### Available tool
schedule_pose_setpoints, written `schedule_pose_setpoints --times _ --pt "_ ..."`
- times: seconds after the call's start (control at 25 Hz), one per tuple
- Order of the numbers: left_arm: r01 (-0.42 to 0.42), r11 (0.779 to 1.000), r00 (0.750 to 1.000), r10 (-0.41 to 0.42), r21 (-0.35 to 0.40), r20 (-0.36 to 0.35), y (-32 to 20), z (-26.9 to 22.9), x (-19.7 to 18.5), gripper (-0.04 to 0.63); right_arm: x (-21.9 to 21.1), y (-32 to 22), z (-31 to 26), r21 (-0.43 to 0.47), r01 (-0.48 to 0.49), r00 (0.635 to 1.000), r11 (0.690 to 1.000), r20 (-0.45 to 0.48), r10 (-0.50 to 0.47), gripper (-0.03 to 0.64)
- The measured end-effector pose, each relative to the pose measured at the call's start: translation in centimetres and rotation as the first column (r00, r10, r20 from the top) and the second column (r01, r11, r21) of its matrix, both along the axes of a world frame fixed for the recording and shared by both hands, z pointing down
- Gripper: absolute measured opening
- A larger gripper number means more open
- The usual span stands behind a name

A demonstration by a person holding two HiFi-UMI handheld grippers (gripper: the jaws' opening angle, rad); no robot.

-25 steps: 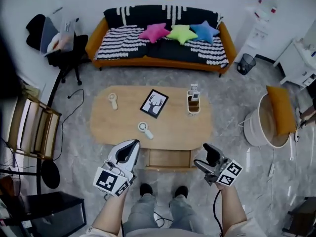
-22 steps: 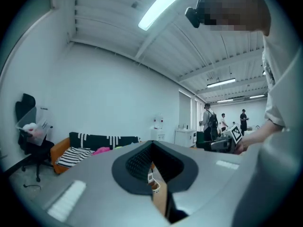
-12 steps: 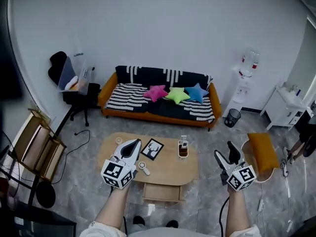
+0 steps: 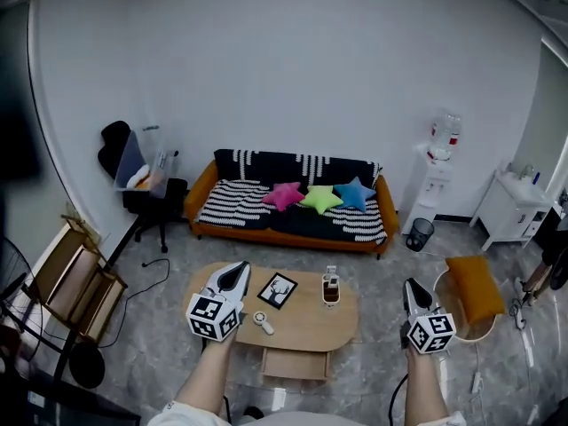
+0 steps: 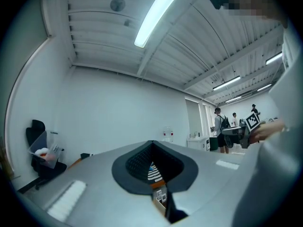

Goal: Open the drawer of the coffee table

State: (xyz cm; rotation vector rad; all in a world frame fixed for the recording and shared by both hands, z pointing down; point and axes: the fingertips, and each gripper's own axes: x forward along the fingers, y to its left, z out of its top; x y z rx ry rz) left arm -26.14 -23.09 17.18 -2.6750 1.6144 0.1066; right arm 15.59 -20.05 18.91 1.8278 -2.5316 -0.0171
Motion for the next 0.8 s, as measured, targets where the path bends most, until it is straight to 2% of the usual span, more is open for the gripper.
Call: schedule_pose_setpoints --times 0.08,0.36,0.8 --pt "-0.002 1.0 1.0 0.002 -0.001 -0.003 0.3 0.0 0.2 -0.002 0.2 0.4 0.0 0.014 -0.009 1.0 1.0 -0.004 0.009 0.005" --pt "-0.005 1.0 1.0 0.006 -0.008 0.014 0.5 0.3 1.1 -0.002 1.4 0.3 -1.2 0.057 -0.038 0.999 0.998 -0.009 0.039 0.003" --pt "-0.003 1.0 1.0 0.004 -0.031 0.03 0.8 1.0 1.2 -0.002 0.7 -0.1 -3.3 0.085 -0.021 0.998 0.996 -0.05 0.026 0.003"
